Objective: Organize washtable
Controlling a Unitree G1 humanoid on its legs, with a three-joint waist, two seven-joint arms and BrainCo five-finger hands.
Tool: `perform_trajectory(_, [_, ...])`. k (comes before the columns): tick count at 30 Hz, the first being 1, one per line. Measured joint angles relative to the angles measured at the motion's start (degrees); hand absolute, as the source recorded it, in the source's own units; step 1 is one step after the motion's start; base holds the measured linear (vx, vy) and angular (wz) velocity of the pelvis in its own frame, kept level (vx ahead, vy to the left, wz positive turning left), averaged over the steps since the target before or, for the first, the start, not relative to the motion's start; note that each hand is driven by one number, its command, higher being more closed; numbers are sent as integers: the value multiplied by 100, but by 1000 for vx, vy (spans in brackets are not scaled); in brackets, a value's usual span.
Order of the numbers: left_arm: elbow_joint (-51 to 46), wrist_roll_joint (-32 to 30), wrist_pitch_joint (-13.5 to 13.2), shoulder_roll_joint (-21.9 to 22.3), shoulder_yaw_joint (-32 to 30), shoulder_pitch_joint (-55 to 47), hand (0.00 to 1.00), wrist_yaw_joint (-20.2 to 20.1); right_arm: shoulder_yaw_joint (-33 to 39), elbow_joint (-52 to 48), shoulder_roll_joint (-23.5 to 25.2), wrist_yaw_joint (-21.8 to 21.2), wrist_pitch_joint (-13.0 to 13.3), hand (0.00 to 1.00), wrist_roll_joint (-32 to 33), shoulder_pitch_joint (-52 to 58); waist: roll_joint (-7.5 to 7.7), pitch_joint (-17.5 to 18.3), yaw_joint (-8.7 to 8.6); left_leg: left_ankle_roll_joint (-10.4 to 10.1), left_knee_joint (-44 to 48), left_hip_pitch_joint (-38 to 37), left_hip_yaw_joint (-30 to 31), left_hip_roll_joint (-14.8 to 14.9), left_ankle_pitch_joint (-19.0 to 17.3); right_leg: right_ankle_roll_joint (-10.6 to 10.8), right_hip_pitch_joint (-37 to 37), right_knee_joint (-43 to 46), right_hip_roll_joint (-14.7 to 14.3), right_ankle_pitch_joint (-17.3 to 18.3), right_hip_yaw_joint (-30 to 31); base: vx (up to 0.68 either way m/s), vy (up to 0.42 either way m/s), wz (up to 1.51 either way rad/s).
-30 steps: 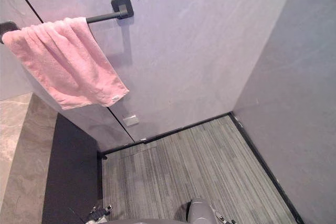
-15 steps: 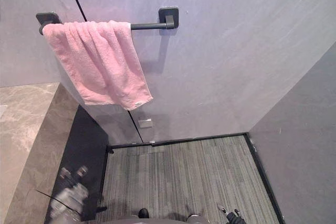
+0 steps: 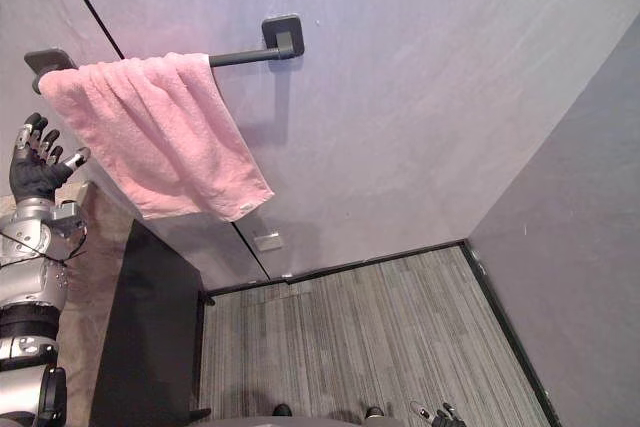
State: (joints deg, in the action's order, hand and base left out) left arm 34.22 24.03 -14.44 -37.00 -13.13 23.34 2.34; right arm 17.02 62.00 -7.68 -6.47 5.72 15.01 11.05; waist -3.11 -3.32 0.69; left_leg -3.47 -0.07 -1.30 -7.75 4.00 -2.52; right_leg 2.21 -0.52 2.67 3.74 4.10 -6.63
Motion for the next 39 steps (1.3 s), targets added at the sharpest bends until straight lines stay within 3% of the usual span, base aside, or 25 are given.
perform_trajectory(16, [476,5,13,-436,406,371,0,-115,-10,-1,128,-3,0,0,-224,33,69,-38,8,74,-217,153,-107,-22,117,30,268,-249,-34,-299,244,-33,12,-8])
perform_trajectory(36, [1142,8,26,-653,641,863,0,-86,-121,-39,75,9,31,0,-374,-250,276,-628,27,90,-213,498,-359,-20,129,8,708,-318,-50,-466,490,-4,-1,-6])
perform_trajectory(37, [1142,8,26,-653,643,870,100,-86,-164,-39,66,9,31,0,-377,-250,287,-635,26,90,-205,517,-365,-19,129,8,729,-318,-50,-474,496,-24,-9,-5])
perform_trajectory(39, [1151,6,41,-651,662,870,100,-88,-184,-39,53,10,31,0,-387,-250,289,-642,24,90,-201,563,-401,-23,129,12,786,-335,-48,-513,534,-30,-9,-9])
